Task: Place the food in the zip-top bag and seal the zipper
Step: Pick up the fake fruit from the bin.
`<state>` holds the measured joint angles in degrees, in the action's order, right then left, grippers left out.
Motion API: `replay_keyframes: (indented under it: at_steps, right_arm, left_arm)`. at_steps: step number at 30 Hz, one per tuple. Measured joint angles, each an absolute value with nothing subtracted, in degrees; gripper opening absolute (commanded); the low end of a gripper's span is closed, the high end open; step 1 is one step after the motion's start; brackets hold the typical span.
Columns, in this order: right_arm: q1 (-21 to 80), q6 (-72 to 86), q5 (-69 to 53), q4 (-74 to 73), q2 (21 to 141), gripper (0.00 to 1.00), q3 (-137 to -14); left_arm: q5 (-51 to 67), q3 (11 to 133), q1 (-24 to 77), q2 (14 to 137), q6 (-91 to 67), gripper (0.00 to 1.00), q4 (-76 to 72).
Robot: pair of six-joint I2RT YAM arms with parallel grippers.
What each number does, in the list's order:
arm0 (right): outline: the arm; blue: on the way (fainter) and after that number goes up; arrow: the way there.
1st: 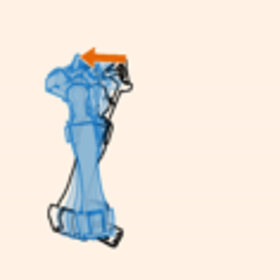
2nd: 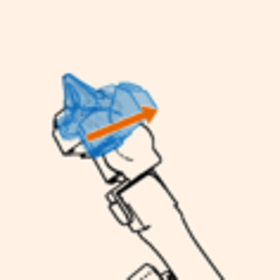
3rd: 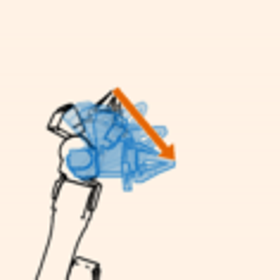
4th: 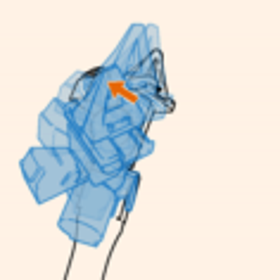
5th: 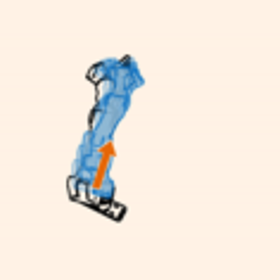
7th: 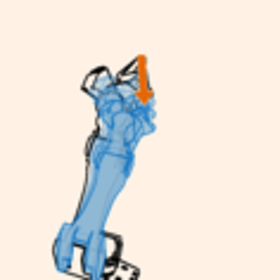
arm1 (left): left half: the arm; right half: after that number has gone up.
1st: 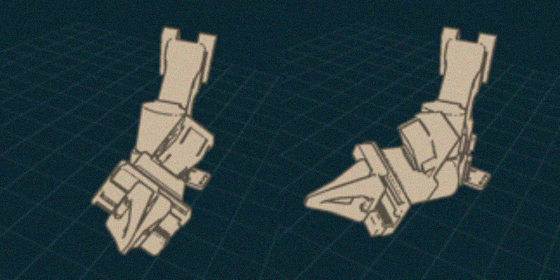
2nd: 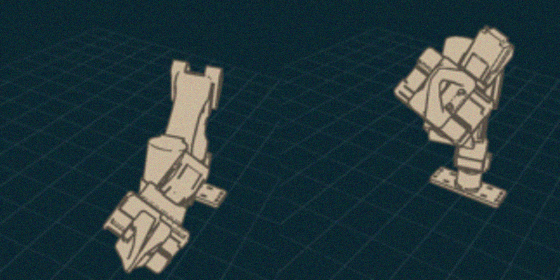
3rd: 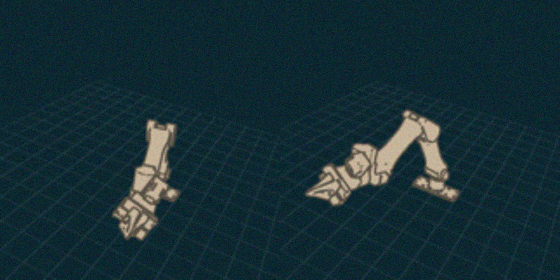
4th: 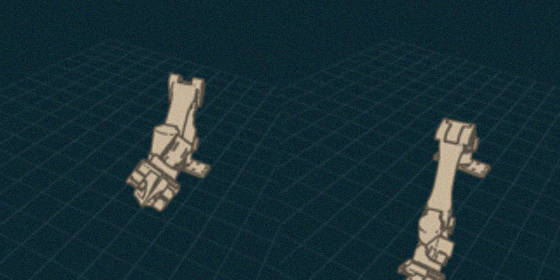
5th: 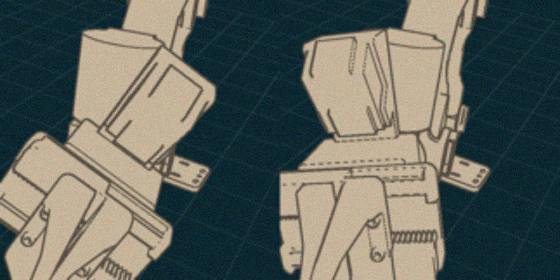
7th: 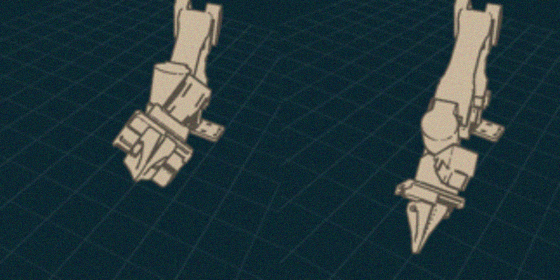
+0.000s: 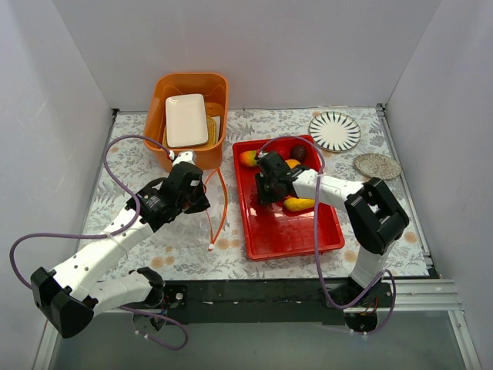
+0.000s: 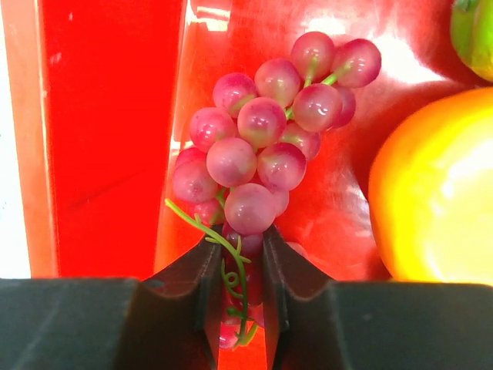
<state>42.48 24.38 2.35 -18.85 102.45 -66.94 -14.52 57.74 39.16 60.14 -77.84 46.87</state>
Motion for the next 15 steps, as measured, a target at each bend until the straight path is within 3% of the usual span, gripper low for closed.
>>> replay_keyframes:
  at_steps: [15]
  right_arm:
    - [42.48,25.17,1.65,-19.55,87.94,0.20,-63.00]
  left_arm:
    - [-14.52,57.47,39.16,60.16,-77.87,0.01,46.61]
